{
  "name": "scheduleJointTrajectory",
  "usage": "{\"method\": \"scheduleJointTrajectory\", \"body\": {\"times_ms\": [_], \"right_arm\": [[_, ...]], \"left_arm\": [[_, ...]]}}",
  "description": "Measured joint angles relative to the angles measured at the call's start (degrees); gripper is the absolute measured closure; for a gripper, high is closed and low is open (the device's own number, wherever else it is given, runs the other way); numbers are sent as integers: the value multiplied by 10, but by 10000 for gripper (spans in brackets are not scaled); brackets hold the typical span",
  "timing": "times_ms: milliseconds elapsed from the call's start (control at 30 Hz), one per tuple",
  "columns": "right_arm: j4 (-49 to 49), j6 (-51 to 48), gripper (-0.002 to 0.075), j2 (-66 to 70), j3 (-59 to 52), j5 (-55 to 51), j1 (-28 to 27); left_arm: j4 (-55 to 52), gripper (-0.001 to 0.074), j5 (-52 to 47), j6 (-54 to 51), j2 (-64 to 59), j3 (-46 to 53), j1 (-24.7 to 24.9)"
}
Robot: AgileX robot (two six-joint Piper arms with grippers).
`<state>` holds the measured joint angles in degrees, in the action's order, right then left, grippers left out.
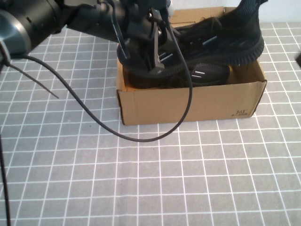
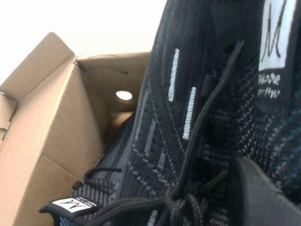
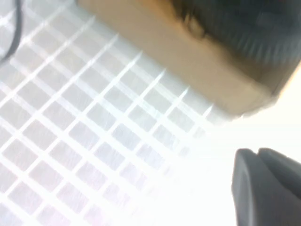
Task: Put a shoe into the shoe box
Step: Place the shoe in the shoe box
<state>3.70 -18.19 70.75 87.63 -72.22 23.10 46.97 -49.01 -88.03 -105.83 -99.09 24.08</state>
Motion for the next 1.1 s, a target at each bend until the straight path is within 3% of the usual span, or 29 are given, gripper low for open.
{"method": "scheduleJointTrajectory", "body": {"times_ms": [367,700,1100], "right_arm": [[-1,50,741,-129,-168,52,0],[-2,53,742,-163,-176,61,0],[-3,53,742,-163,-176,61,0]], "left_arm": [[19,706,67,-71,-63,-7,0],[50,707,76,-144,-91,-8,4],[49,708,81,-157,-103,-8,15]]}}
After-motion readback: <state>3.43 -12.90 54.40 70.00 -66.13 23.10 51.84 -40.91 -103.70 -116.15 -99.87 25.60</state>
